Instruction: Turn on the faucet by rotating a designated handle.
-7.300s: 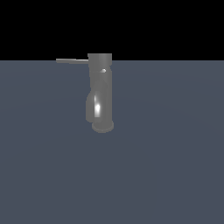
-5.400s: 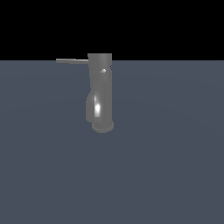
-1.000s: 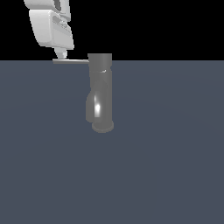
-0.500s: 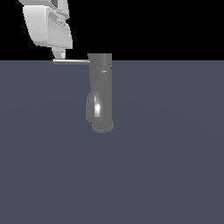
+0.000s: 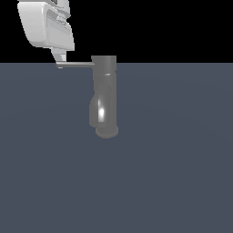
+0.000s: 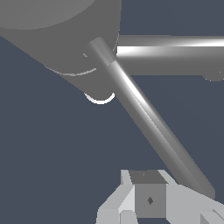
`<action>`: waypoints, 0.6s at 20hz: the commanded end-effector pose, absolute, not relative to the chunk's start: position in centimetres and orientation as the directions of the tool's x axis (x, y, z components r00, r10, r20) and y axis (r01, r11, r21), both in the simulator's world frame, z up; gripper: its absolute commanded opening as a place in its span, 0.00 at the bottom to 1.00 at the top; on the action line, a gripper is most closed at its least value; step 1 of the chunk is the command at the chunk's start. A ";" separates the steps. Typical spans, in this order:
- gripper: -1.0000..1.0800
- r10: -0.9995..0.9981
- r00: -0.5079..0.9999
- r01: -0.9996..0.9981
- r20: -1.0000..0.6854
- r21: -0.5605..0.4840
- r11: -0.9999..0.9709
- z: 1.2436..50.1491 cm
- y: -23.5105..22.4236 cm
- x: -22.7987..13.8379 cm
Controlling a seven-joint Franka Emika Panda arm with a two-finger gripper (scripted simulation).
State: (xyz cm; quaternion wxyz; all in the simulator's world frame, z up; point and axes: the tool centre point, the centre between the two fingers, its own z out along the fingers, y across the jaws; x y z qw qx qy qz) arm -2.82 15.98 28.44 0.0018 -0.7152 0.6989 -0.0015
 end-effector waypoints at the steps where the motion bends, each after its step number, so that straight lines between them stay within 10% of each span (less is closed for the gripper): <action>1: 0.00 -1.000 0.020 -1.000 0.001 -0.003 -0.020 28.5 15.4 -3.3; 12: 0.00 -1.000 0.021 -1.000 0.001 -0.002 -0.021 28.4 12.9 -5.6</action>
